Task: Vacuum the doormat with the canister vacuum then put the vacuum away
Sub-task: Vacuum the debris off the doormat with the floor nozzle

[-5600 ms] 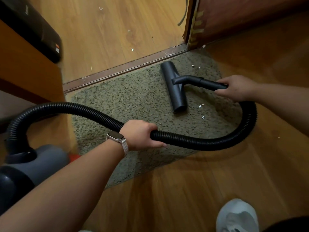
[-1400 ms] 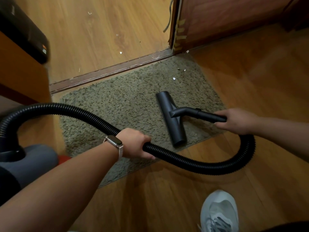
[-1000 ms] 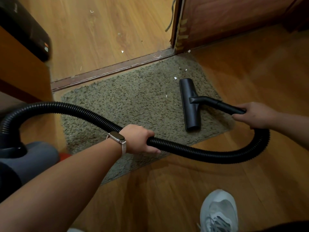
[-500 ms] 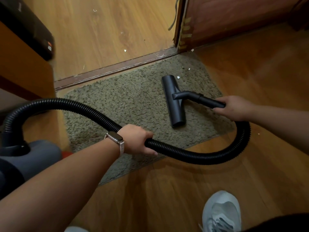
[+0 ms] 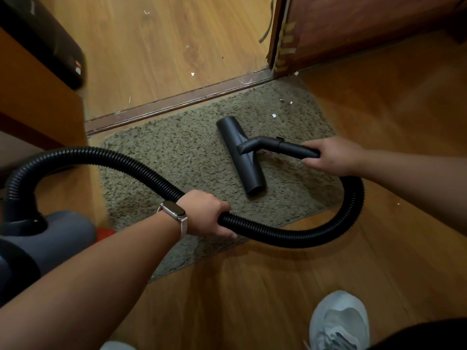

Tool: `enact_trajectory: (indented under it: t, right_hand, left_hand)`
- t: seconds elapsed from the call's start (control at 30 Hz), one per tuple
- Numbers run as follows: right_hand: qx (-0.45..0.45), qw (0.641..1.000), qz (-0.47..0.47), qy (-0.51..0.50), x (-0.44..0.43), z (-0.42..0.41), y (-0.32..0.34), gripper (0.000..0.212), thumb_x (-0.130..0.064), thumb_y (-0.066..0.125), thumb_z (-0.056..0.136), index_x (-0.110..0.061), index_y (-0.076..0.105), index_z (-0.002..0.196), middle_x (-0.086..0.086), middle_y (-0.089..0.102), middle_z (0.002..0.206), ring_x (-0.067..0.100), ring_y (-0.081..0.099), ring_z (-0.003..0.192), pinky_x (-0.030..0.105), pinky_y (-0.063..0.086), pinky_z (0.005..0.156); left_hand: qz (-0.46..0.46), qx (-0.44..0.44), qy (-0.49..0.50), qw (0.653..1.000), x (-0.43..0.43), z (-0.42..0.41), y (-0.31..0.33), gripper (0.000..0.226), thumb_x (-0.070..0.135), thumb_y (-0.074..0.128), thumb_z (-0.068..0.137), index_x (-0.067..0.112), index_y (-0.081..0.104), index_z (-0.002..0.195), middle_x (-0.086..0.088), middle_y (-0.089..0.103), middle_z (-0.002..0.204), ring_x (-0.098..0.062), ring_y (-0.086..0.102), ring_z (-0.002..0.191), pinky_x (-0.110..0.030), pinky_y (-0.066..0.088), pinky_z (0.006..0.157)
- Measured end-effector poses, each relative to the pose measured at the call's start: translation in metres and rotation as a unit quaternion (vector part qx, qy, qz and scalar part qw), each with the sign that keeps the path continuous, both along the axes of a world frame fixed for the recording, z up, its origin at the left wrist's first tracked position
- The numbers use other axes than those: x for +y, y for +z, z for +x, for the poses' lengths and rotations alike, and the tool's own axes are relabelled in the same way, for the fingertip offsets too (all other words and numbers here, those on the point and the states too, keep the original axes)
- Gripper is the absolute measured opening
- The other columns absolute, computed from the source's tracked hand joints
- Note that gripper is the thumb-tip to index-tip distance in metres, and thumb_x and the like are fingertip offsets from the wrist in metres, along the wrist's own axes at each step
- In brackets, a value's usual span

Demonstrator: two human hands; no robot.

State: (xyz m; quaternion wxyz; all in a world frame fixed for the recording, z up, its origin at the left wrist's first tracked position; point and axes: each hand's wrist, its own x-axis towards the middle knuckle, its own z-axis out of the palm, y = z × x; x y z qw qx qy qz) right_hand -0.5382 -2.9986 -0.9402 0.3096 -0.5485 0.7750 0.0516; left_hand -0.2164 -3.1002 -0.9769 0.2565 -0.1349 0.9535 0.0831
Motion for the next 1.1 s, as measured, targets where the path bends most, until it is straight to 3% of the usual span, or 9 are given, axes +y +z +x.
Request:
enact_trajectory:
  t: [0.23, 0.3, 0.43, 0.63, 0.9, 1.1]
  right_hand:
    - [0.007, 0.998, -0.016, -0.066, 0.004, -0.025, 0.002, 0.028, -0.039, 0.054, 0.100, -0.029, 0.059, 0.125, 0.002, 0.064, 0.083, 0.022, 0.061, 0.070, 0.033, 0.044, 0.059]
    - [0.013, 0.995, -0.009, -0.096, 0.007, -0.037, -0.001, 0.032, -0.041, 0.054, 0.099, -0.027, 0.059, 0.128, 0.004, 0.064, 0.084, 0.023, 0.061, 0.070, 0.033, 0.044, 0.058]
    - [0.007, 0.992, -0.004, -0.129, 0.011, -0.048, -0.006, 0.036, -0.042, 0.054, 0.099, -0.024, 0.060, 0.129, 0.008, 0.066, 0.082, 0.025, 0.062, 0.067, 0.034, 0.046, 0.059]
    - [0.010, 0.996, -0.007, -0.089, -0.001, -0.034, -0.007, 0.032, -0.045, 0.053, 0.099, -0.029, 0.060, 0.126, 0.003, 0.064, 0.083, 0.021, 0.060, 0.070, 0.033, 0.045, 0.059]
    - [-0.006, 1.000, 0.002, 0.021, -0.021, 0.005, -0.003, 0.019, -0.041, 0.055, 0.097, -0.036, 0.061, 0.114, -0.001, 0.064, 0.079, 0.018, 0.060, 0.068, 0.032, 0.043, 0.056]
    - [-0.005, 0.999, -0.005, -0.038, -0.011, -0.022, -0.002, 0.025, -0.042, 0.054, 0.098, -0.033, 0.059, 0.122, 0.001, 0.065, 0.084, 0.020, 0.062, 0.071, 0.038, 0.051, 0.064]
  left_hand:
    - [-0.008, 0.025, 0.020, 0.999, -0.001, -0.005, 0.003, 0.059, 0.087, 0.044, 0.075, 0.029, 0.046, 0.084, 0.009, 0.050, 0.068, -0.019, 0.056, 0.066, -0.029, 0.041, 0.059]
    - [-0.005, 0.033, 0.028, 0.999, -0.002, -0.007, 0.003, 0.059, 0.087, 0.044, 0.076, 0.029, 0.046, 0.084, 0.008, 0.052, 0.070, -0.020, 0.062, 0.071, -0.029, 0.041, 0.059]
    - [-0.009, 0.038, 0.038, 0.999, -0.003, -0.011, 0.005, 0.062, 0.087, 0.043, 0.076, 0.027, 0.052, 0.089, 0.008, 0.053, 0.070, -0.019, 0.056, 0.067, -0.029, 0.041, 0.059]
    - [-0.010, 0.043, 0.031, 0.999, -0.004, -0.006, 0.001, 0.063, 0.088, 0.043, 0.075, 0.027, 0.054, 0.089, 0.009, 0.055, 0.072, -0.020, 0.063, 0.074, -0.030, 0.043, 0.060]
    - [-0.014, 0.026, 0.007, 1.000, -0.006, -0.006, -0.005, 0.064, 0.089, 0.042, 0.074, 0.028, 0.055, 0.091, 0.009, 0.058, 0.074, -0.017, 0.060, 0.071, -0.031, 0.051, 0.064]
    - [-0.038, 0.058, 0.015, 0.997, -0.008, -0.016, -0.005, 0.061, 0.087, 0.040, 0.078, 0.027, 0.049, 0.089, 0.008, 0.050, 0.072, -0.023, 0.065, 0.078, -0.031, 0.043, 0.061]
